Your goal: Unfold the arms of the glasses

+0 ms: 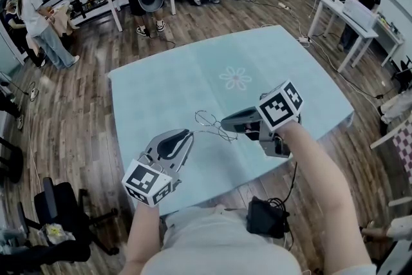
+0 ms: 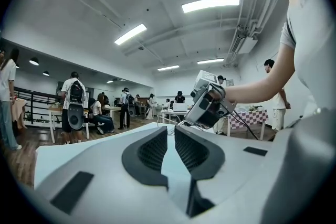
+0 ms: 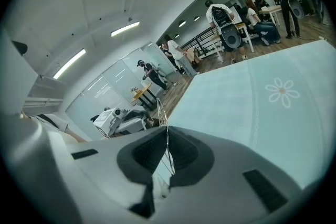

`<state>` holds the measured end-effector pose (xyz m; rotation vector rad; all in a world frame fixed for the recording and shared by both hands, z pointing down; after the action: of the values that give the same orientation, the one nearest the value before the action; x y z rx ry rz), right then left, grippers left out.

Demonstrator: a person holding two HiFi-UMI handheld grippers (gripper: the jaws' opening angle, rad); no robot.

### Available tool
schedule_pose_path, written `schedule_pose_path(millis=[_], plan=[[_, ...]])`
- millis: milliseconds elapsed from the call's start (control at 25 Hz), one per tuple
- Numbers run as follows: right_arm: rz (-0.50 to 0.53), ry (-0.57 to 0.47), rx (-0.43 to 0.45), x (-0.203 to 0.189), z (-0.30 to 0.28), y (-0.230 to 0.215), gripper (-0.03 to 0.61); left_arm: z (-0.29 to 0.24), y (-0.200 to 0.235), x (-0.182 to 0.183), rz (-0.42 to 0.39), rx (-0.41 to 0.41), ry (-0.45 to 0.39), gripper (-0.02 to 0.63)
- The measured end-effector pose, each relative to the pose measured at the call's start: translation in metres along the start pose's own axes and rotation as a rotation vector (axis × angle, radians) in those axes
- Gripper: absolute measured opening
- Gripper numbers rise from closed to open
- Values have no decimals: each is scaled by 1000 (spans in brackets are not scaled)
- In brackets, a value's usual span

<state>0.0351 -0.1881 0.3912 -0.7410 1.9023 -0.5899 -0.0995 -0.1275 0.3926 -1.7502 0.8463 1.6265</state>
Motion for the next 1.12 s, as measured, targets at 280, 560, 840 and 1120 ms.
schedule_pose_path(millis=[280, 560, 840, 1120], plan=[[-10, -29, -26, 4, 10, -9, 14, -3, -7, 1, -6, -12, 11, 47], [-52, -94, -80, 15, 13, -16, 14, -3, -3, 5, -5, -6, 6, 44], [-76, -143, -112, 19, 18, -20, 14, 1, -11, 7, -7, -44, 6, 41], [-98, -181, -125, 21, 17, -26, 14, 3, -21, 2, -50, -131, 28, 41]])
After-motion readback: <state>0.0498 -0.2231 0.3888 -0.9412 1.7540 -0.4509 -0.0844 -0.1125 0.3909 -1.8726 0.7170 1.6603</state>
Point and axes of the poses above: the fingertips, and each gripper's own axes: z backward along the fingers, y to its left, x out of its top, the point moved 4 cm from there along z, backward along the fingers, and after that the axes turned 8 degrees about x, right-handed, at the moved point
